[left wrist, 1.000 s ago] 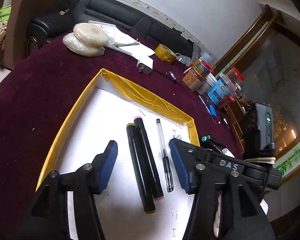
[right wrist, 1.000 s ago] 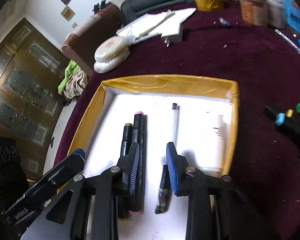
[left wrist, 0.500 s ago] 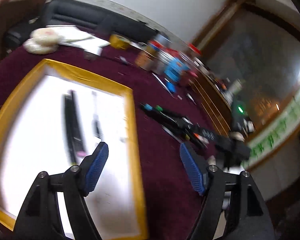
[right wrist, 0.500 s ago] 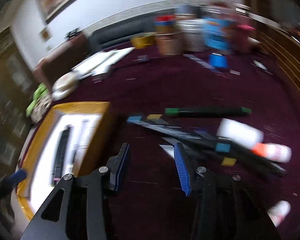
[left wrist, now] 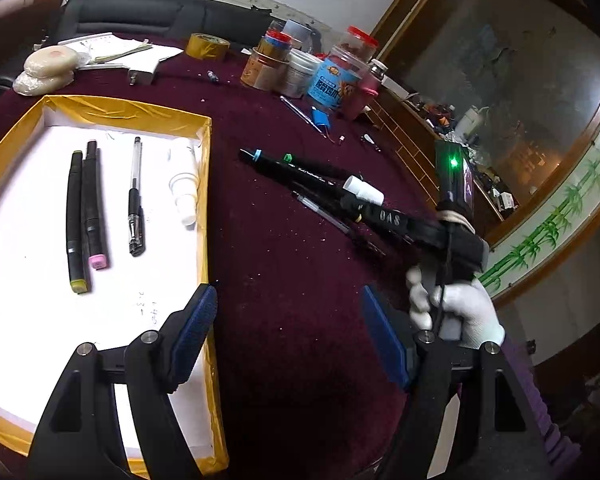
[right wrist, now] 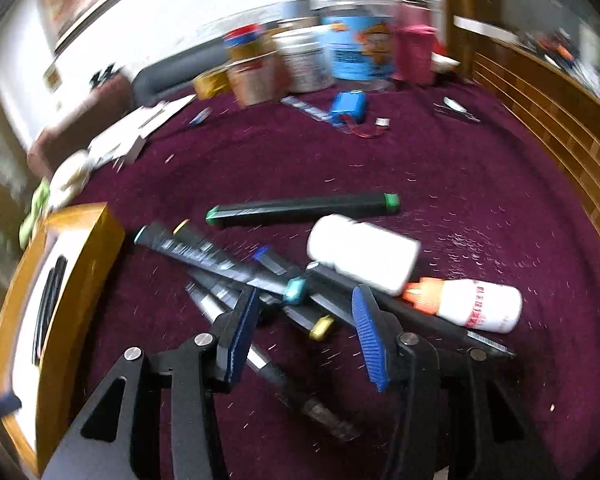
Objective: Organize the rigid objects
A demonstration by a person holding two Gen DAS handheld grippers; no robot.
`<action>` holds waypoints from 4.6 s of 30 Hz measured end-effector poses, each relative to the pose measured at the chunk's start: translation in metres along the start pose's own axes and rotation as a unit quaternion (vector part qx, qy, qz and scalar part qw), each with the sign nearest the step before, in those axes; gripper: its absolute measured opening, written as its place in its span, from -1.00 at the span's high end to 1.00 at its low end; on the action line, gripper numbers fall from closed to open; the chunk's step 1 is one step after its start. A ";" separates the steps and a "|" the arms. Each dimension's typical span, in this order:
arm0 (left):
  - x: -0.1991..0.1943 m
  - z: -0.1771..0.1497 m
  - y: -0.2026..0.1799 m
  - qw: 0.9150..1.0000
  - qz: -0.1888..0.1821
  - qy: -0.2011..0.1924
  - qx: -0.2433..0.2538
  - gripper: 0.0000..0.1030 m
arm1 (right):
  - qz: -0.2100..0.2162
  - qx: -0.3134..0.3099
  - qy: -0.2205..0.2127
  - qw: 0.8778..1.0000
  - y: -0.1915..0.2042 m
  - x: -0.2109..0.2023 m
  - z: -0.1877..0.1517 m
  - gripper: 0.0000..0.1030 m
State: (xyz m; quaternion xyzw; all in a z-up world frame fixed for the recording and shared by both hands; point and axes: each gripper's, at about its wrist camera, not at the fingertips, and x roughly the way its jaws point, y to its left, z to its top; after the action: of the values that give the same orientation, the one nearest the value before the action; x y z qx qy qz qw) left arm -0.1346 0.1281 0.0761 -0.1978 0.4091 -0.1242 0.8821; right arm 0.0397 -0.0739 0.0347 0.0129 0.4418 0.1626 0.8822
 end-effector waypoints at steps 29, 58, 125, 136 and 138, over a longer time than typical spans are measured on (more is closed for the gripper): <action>0.008 -0.015 -0.003 1.000 0.007 0.029 -0.008 -0.43 | 0.178 -0.032 0.097 0.979 0.029 -0.016 -0.021 0.30; 0.131 0.031 -0.043 0.983 0.132 0.086 0.097 -0.35 | 0.140 0.095 -0.073 0.983 -0.032 -0.041 -0.041 0.07; 0.059 0.018 -0.044 0.995 -0.038 0.001 0.089 0.77 | 0.011 0.044 0.032 0.998 0.024 -0.034 -0.069 -0.05; -0.011 0.011 0.024 0.996 -0.059 -0.061 0.005 0.77 | 0.068 0.045 0.016 0.997 0.022 -0.035 -0.071 0.83; -0.023 0.010 0.043 0.996 -0.045 -0.071 -0.010 0.76 | 0.092 0.055 0.011 0.994 0.022 -0.042 -0.070 0.83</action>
State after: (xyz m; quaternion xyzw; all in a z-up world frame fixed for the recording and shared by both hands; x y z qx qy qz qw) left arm -0.1395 0.1779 0.0778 -0.2330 0.3375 -0.1452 0.9004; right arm -0.0442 -0.0739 0.0282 0.0999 0.4564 0.2189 0.8566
